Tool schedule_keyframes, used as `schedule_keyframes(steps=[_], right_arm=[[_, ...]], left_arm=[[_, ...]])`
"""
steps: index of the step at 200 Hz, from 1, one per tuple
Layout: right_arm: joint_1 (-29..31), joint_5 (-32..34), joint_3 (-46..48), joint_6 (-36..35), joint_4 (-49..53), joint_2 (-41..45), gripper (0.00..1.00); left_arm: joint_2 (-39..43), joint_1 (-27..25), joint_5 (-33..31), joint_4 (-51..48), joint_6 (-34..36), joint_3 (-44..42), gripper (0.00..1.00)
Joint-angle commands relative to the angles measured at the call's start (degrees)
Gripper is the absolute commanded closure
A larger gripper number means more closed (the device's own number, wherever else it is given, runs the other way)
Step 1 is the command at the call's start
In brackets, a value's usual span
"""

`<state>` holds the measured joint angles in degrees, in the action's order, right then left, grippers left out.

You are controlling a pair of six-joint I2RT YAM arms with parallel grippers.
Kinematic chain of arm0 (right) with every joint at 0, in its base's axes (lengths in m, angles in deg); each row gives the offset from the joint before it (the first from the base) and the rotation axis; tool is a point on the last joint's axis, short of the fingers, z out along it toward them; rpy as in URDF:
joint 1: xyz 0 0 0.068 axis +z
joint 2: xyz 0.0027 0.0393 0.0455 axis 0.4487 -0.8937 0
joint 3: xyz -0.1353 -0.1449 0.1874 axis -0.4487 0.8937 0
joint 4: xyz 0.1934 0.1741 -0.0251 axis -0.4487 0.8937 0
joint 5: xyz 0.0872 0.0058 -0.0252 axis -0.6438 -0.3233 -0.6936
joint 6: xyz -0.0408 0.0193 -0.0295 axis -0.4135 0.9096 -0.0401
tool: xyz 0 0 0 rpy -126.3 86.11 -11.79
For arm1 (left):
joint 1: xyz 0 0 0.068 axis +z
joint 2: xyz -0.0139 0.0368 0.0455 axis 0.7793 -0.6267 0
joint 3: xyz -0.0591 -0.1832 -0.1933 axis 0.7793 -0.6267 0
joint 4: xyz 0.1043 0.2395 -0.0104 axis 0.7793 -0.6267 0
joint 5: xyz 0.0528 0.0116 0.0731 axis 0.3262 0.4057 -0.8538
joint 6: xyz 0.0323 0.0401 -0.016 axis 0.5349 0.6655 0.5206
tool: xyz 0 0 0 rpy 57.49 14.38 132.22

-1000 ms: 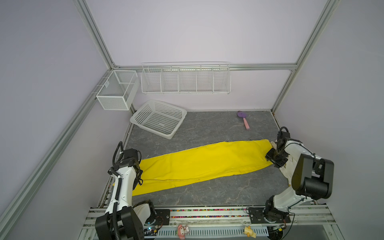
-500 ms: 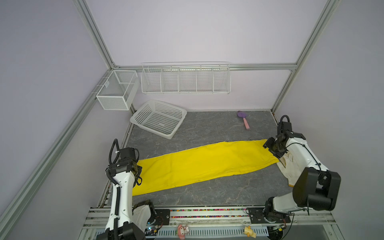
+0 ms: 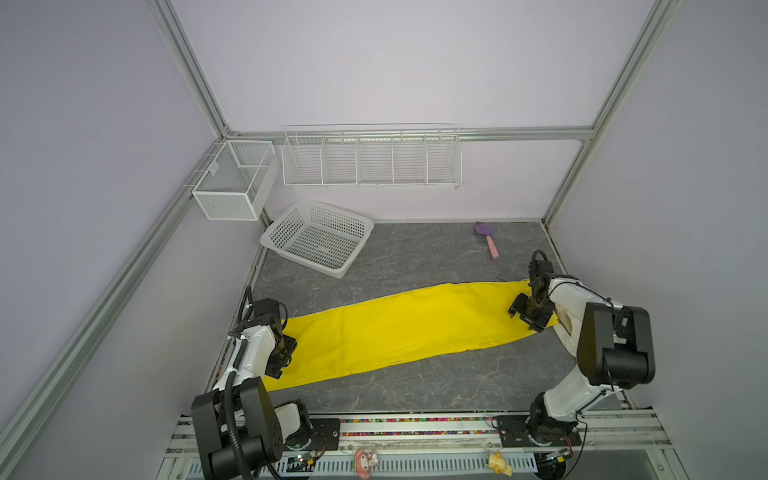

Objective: Fold and stack the trousers

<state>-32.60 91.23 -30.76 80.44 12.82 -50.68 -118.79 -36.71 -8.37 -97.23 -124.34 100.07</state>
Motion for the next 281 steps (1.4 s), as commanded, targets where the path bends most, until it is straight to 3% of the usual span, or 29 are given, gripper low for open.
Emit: schedule_keyframes(steps=[1,51,100,136,185,218,281], right_arm=[[-0.9,4.6,2.2,-1.1,1.5,-1.8,0.34],[-1.8,8.7,5.0,-0.4,4.2,0.1,0.33],[-2.1,7.4,5.4,-1.0,4.1,1.7,0.31],[-1.5,3.5,5.4,-1.1,3.5,3.8,0.31],[-0.9,2.7,5.6,-0.6,3.3,4.0,0.31],[-0.9,3.8,5.8,-1.0,3.3,4.2,0.31],[-0.9,3.9,9.7,-0.6,2.1,4.2,0.31]], left_arm=[[-3.9,0.3,-2.1,4.4,5.3,2.3,0.35],[-10.8,3.4,-2.2,6.3,12.4,8.7,0.28],[-14.3,5.2,-2.9,4.9,17.9,17.8,0.28],[-20.0,5.3,0.8,5.2,22.2,23.3,0.28],[-28.1,5.2,-3.9,4.9,25.6,26.8,0.37],[-31.3,5.3,-7.5,5.8,25.6,30.4,0.52],[-38.5,7.1,-16.8,5.6,29.0,35.4,0.52]])
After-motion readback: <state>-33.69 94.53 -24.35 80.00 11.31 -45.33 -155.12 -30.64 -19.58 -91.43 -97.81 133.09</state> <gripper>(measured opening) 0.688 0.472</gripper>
